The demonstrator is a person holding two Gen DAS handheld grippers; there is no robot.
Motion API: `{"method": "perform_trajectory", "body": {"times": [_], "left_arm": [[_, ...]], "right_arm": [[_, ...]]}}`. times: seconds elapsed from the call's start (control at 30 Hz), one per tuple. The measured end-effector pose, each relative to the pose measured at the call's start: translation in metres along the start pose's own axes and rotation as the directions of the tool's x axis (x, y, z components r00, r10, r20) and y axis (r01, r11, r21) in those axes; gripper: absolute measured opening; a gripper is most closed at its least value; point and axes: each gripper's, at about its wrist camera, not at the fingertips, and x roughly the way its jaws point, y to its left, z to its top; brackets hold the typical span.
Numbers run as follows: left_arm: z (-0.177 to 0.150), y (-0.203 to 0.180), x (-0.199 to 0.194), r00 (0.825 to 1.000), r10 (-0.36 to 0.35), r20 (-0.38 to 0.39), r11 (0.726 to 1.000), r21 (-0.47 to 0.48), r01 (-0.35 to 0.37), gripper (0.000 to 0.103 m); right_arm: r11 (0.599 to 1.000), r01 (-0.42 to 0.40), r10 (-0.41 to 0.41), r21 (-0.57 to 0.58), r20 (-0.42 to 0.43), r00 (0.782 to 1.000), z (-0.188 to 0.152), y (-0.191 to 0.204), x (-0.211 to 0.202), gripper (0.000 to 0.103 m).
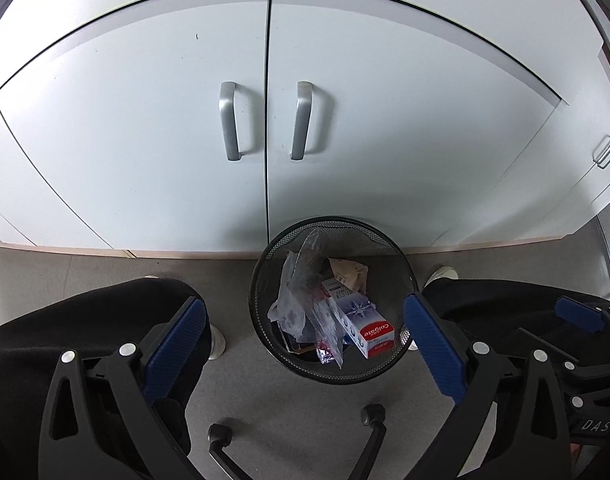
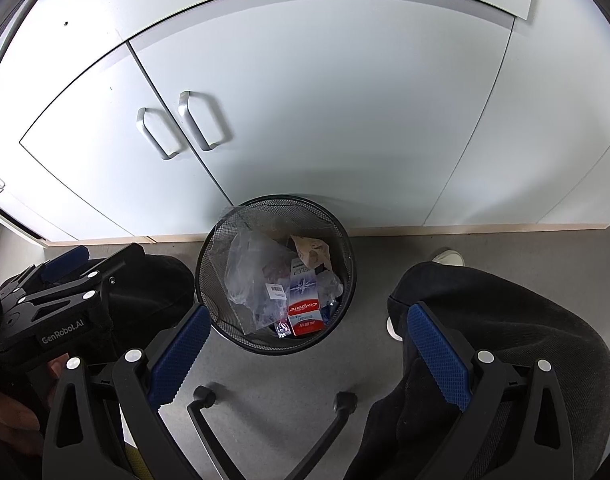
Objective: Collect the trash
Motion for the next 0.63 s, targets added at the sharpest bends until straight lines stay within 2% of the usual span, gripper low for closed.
{"method": "perform_trajectory", "body": {"times": [0.23, 0.63], "left_arm": [[0.0004, -0.0035, -0.0021, 1.000, -0.009, 0.001, 1.000, -0.002, 0.009, 0.099], [0.0028, 0.0024, 0.0029, 1.000, 0.017, -0.019, 1.000, -0.011, -0.018, 0.099]], "right_arm": [[1.000, 0.004, -0.004, -0.004, -0.001, 1.000, -0.0002, -0.0002, -0.0001, 0.100], [1.000, 0.004, -0.004, -0.003, -0.002, 1.000, -0.0004, 0.0002, 0.0001, 0.100]]}}
